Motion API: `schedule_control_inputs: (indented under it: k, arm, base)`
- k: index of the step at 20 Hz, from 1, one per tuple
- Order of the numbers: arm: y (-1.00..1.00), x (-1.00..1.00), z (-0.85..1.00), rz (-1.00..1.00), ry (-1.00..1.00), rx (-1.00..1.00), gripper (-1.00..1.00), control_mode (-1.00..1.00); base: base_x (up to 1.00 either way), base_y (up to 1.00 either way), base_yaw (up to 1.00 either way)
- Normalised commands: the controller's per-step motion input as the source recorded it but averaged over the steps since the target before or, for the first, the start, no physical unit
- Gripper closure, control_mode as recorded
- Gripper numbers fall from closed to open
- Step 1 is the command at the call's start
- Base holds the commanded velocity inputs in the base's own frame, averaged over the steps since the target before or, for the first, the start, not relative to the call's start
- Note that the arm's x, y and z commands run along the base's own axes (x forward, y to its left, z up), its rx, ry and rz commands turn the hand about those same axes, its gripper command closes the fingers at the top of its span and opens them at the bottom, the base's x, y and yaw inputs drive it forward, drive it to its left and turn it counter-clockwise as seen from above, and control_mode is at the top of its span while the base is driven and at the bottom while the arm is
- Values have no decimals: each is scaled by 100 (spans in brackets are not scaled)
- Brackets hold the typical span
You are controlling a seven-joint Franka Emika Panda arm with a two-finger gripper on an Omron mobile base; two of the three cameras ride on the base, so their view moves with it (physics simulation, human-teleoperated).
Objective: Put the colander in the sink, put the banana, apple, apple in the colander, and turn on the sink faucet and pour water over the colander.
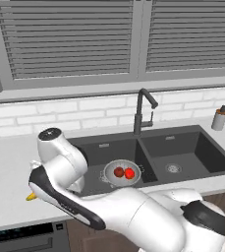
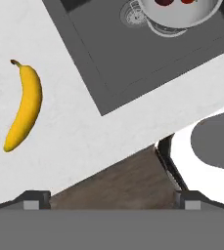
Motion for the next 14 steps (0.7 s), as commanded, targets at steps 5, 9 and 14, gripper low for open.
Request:
schedule_control_inputs:
  k: [5,9,14]
  arm:
    - [11,66,-47,16,4,-8,-100,-100]
    - [36,47,-39,5,-4,-3,-100,-100]
    - [30,20,-39,0,-6,-1,-100,-100]
  base:
    - [0,0,0]
    - [0,0,0]
    - [0,0,0]
